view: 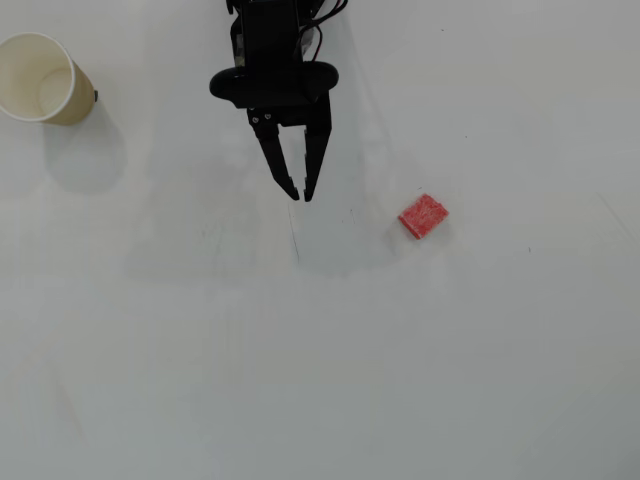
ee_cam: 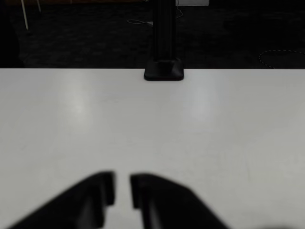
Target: Pick up the cube and drop it in the cup.
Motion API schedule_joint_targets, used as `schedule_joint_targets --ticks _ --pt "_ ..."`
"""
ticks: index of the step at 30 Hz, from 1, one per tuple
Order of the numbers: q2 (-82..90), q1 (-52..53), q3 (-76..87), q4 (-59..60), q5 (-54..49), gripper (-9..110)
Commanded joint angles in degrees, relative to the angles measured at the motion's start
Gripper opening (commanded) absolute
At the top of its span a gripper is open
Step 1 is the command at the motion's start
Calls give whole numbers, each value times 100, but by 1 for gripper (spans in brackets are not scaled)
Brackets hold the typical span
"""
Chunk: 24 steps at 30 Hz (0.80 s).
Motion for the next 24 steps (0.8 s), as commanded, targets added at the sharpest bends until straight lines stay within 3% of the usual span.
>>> schedule_joint_targets --ticks 1,24 --pt "229 -149 202 -44 -53 0" --pt "211 -2215 202 923 -53 0"
